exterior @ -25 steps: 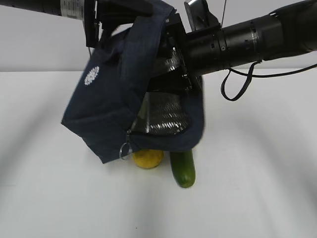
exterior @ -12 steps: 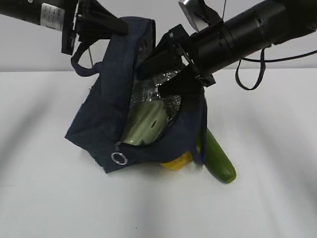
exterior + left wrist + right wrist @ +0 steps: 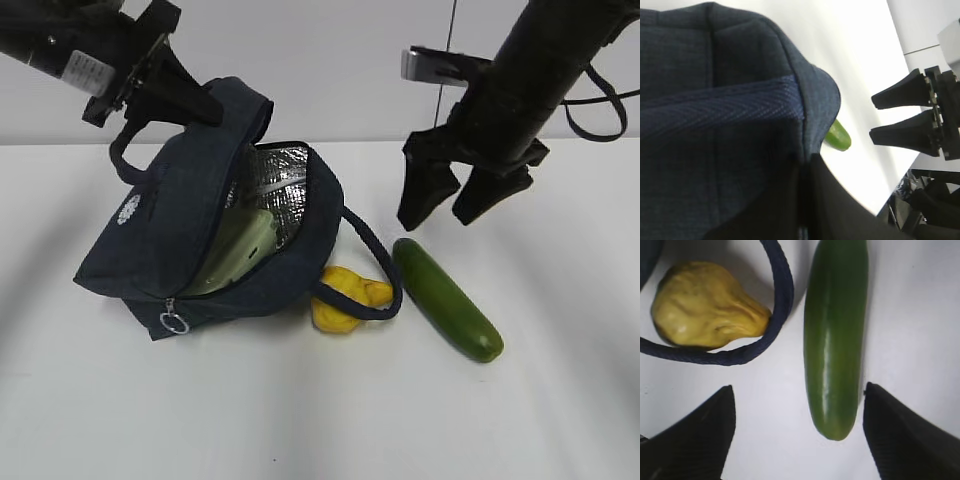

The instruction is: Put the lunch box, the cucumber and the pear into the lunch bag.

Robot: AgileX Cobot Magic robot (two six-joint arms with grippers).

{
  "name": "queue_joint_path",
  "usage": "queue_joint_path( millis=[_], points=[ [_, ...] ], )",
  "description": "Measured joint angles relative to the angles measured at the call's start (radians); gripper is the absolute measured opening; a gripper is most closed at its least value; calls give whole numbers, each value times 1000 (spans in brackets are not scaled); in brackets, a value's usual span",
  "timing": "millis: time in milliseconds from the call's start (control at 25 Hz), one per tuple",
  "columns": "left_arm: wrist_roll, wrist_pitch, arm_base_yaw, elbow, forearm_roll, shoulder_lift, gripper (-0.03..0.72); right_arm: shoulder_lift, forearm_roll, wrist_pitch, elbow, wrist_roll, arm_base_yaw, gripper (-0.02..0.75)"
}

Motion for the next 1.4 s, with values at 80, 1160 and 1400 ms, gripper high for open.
queue_joint_path(
  millis=[80,1160,1400],
  points=[
    [-3,-13,0,0,33,0,7,27,-64,0,-1,32,-1,589],
    [-141,-68,7,0,242,0,7,286,-121,-107,-1,27,-1,573],
    [-141,-71,7,0,242,0,7,288,-121,-107,-1,24,-1,426]
  ],
)
